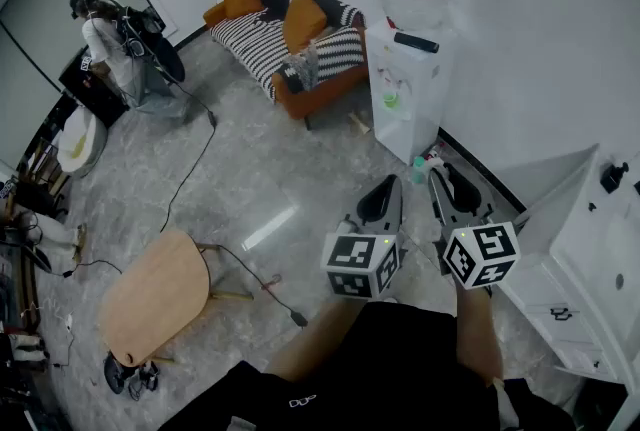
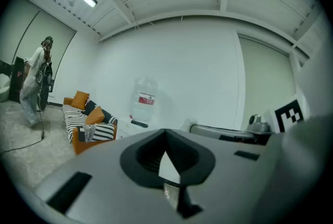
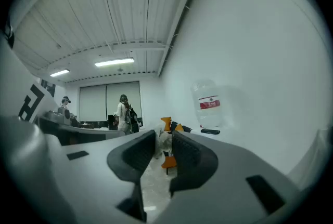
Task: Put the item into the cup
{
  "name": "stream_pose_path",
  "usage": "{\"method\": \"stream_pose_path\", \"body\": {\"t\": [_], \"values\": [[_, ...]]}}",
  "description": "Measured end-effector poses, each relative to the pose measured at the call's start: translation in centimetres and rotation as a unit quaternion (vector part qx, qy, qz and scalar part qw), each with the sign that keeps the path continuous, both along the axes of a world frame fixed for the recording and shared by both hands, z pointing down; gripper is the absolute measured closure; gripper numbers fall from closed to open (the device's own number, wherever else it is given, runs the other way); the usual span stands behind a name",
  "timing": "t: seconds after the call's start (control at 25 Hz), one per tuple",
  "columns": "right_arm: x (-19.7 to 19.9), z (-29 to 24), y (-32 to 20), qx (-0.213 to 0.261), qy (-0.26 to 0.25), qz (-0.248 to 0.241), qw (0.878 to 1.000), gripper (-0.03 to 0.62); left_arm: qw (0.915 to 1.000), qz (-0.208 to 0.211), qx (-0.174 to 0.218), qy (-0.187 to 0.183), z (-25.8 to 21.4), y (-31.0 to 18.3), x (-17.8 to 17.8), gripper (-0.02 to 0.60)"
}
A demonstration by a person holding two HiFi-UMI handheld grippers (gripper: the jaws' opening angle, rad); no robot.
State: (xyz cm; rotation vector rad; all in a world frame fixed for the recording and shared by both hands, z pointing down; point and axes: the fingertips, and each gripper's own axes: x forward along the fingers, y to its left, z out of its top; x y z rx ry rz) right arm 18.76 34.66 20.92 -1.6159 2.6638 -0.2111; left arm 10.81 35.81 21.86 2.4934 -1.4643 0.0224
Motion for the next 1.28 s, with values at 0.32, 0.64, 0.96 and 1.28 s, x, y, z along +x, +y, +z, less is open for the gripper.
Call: {"method": "stream_pose_path", "body": {"t": [0.32, 0.64, 0.96, 1.28], "values": [[0.7, 0.1, -0.3, 0.000, -0.005, 0.002, 1.000, 0.488, 1.0000, 0.000, 0.002, 0.004, 0.0, -0.6, 0.3, 0.569], [0.9, 0.4, -0.4, -0.005, -0.007, 0.001, 1.000, 0.488, 1.0000, -0.001, -0.006, 0.006, 0.6, -0.7, 0.4, 0.569], [0.8, 0.9, -0.7, -0.012, -0.014, -0.005, 1.000, 0.488, 0.9996, -0.007, -0.022, 0.018, 1.0, -0.7, 0.2, 0.569], [0.2, 1.7, -1.1, -0.019, -0.022, -0.015, 0.999, 0.488, 0.9993, -0.018, -0.030, 0.015, 1.6, -0.9, -0.6, 0.569]]}}
